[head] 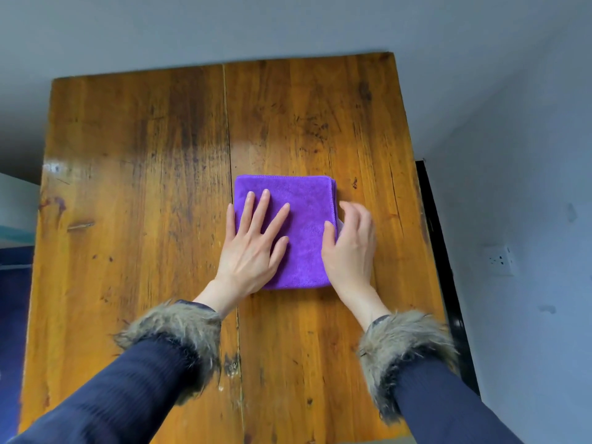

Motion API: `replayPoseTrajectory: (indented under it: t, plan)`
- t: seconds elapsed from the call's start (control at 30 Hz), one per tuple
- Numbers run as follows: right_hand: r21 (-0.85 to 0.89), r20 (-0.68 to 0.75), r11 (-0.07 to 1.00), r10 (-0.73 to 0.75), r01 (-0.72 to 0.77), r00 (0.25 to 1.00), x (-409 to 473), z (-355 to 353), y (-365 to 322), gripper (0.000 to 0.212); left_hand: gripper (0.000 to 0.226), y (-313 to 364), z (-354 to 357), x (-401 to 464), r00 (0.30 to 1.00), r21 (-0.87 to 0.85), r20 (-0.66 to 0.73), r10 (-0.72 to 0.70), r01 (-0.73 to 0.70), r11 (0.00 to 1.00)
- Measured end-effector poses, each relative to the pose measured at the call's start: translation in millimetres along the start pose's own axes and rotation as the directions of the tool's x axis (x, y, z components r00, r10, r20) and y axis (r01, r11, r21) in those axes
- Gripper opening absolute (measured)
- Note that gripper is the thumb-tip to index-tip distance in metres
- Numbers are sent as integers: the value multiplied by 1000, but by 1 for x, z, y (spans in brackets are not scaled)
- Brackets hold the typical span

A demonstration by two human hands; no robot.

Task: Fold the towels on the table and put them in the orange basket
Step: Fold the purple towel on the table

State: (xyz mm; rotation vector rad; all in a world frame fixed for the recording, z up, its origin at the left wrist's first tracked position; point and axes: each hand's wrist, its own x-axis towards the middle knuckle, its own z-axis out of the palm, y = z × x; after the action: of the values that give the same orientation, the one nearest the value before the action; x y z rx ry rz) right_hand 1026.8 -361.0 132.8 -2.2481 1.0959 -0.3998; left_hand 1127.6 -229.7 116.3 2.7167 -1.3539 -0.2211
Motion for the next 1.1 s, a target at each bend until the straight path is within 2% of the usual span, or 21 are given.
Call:
replayPoseTrajectory:
  t: [0.07, 0.1, 0.17, 0.37, 0.5, 0.57, 0.67, 0.73, 0.8, 0.87, 0.93, 1.03, 1.1]
  plan:
    - [-177, 31, 946, -271, 272, 962, 1, 13, -3, 46, 55, -3, 0, 10, 1000, -19, -25, -15, 14, 1000]
    - [-233, 102, 899, -356, 370, 929, 3, 20, -3, 49, 55, -5, 0, 16, 999, -25, -33, -16, 15, 1000]
    - [-288, 219, 832, -425, 475, 878, 11, 33, 3, 53, 55, -9, 4, 24, 999, -35, -52, -15, 14, 999]
    - [-227, 282, 872, -367, 433, 887, 21, 43, 19, 56, 53, -10, 15, 25, 998, -29, -59, -34, 32, 999]
    - [-202, 324, 880, -354, 430, 877, 22, 36, 14, 58, 54, -10, 7, 26, 1000, -45, 10, -16, 16, 999]
    - [-90, 314, 917, -344, 388, 885, 18, 28, 12, 56, 55, -9, 0, 21, 999, -144, 29, -21, 25, 989]
    - [62, 125, 959, -284, 278, 951, 4, 9, 17, 43, 54, -12, -12, 3, 995, -325, -49, -90, 69, 943]
    - [107, 48, 988, -117, 112, 992, -2, -3, 19, 33, 53, -18, -17, -11, 975, -400, -120, -188, 126, 908]
    - [133, 93, 983, 118, -129, 989, -1, -12, 18, 26, 50, -25, -19, -18, 934, -491, -113, -338, 243, 837]
    - [136, 224, 925, 321, -356, 920, 8, -17, 16, 23, 44, -29, -22, -18, 865, -588, -13, -502, 400, 703]
    - [96, 330, 882, 409, -461, 851, 16, -18, 12, 25, 40, -32, -25, -14, 787, -648, 114, -606, 521, 556]
    - [16, 399, 878, 433, -479, 808, 24, -12, 7, 30, 36, -36, -29, -8, 742, -678, 323, -587, 614, 404]
    - [-31, 429, 874, 449, -484, 784, 27, -7, 8, 31, 30, -36, -29, -5, 738, -681, 394, -547, 635, 366]
